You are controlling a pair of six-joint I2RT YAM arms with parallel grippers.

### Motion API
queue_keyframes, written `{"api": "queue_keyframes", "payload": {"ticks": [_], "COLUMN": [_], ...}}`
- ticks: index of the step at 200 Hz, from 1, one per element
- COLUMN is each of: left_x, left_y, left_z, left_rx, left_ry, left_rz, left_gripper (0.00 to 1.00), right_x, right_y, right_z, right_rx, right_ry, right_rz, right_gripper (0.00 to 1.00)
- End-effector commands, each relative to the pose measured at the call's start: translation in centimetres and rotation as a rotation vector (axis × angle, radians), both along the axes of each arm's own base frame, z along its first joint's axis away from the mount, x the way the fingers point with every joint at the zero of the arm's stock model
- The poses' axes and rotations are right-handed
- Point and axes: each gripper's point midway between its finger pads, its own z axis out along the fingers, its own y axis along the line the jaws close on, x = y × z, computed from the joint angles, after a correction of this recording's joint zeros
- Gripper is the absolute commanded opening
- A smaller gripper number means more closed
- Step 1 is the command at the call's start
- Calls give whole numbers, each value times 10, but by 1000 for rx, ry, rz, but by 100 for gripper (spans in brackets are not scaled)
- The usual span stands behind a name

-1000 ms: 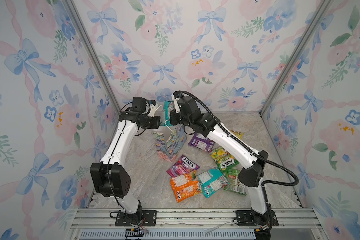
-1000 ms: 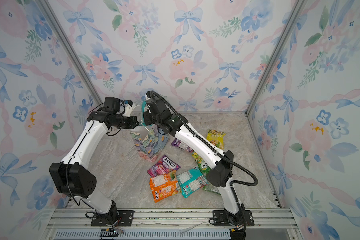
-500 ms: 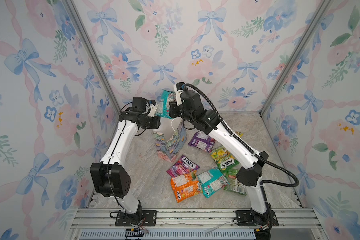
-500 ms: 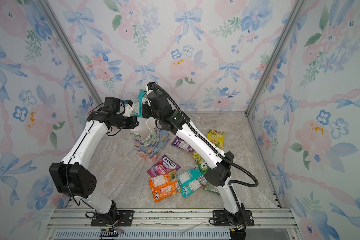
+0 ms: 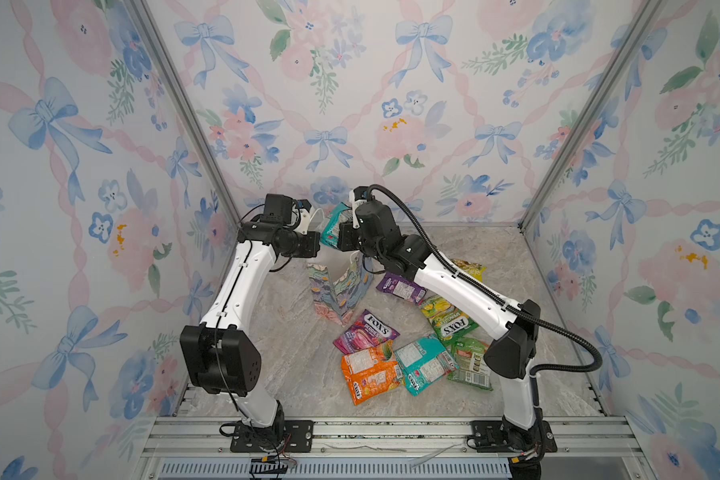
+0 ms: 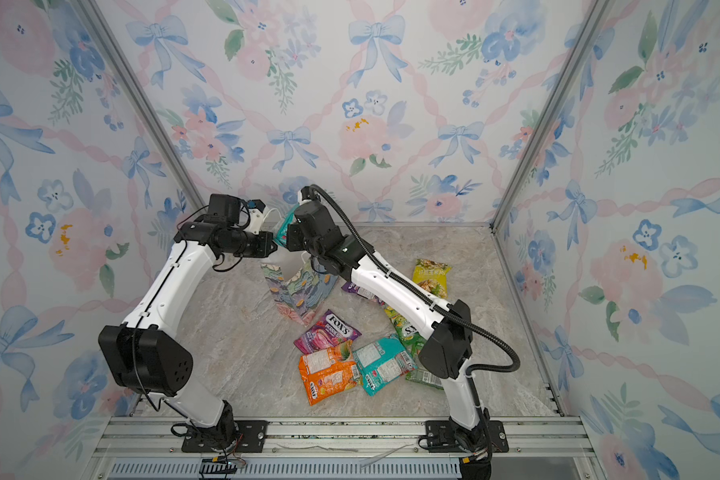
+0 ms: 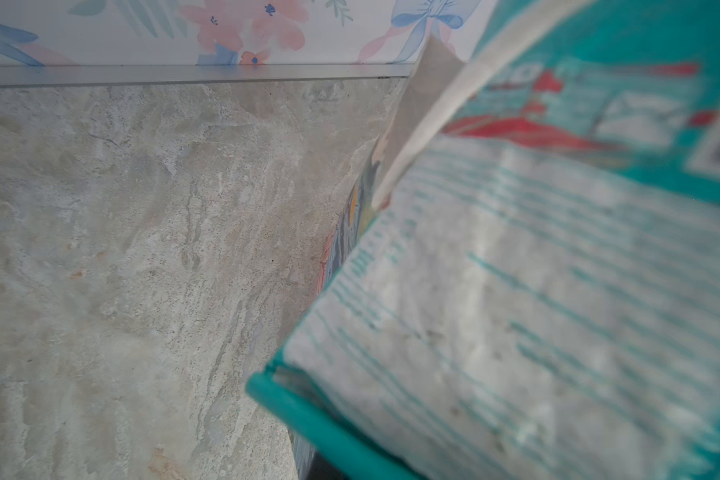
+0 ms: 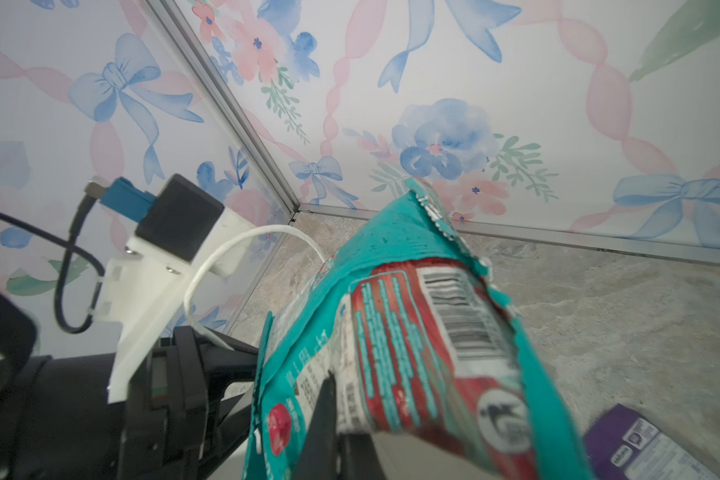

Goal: Place the snacks into the paper bag

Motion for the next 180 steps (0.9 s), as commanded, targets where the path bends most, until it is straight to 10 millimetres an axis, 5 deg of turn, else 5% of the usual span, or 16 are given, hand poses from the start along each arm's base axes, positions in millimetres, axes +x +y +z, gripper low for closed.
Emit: {"api": "queue_keyframes", "payload": {"ticks": [1, 80, 180], "left_x": [-4, -3, -4], "left_y": [0, 2, 2], "left_z": [5, 6, 7], "left_rx": [-2, 8, 5], "left_ry": [3, -2, -4], "left_rz": [6, 16, 11], "left_gripper": [0, 0, 0], "right_x": [-23, -42, -59], "right_y": [-4, -22, -5], "right_z": [45, 35, 17], "right_rx": [102, 79, 43], "right_ry": [-54, -41, 8], "right_rz": [33, 54, 136], "right_gripper": [0, 0, 0]}}
